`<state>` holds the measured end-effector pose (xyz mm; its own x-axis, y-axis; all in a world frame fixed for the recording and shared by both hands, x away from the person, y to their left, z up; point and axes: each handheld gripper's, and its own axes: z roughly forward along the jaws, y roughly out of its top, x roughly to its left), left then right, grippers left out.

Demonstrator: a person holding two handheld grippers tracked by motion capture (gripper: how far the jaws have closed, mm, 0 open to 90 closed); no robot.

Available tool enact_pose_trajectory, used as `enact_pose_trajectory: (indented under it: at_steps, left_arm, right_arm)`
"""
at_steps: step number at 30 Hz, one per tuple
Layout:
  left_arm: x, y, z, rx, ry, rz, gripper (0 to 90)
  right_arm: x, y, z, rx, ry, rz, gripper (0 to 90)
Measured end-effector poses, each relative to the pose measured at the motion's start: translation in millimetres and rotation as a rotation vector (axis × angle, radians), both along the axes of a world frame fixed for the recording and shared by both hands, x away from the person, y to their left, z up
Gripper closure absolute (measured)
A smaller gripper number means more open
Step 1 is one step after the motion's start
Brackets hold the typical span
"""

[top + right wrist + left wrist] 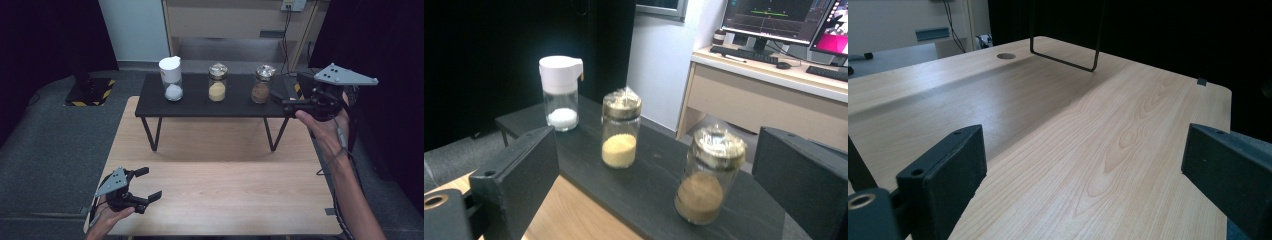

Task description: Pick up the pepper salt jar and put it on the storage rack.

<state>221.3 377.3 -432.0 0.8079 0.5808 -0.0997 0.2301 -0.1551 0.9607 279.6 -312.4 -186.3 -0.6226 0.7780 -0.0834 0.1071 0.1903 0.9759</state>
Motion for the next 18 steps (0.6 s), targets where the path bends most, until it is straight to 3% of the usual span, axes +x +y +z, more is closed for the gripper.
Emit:
enact_pose_trajectory:
  at_steps: [18]
  left_arm:
    - [-5.3, 2.8, -0.4, -0.028, -0.015, 0.013, 2.3]
  right_arm:
    - [-30.7, -8.6, -50.2, -0.016, 0.036, 0.037, 4.9]
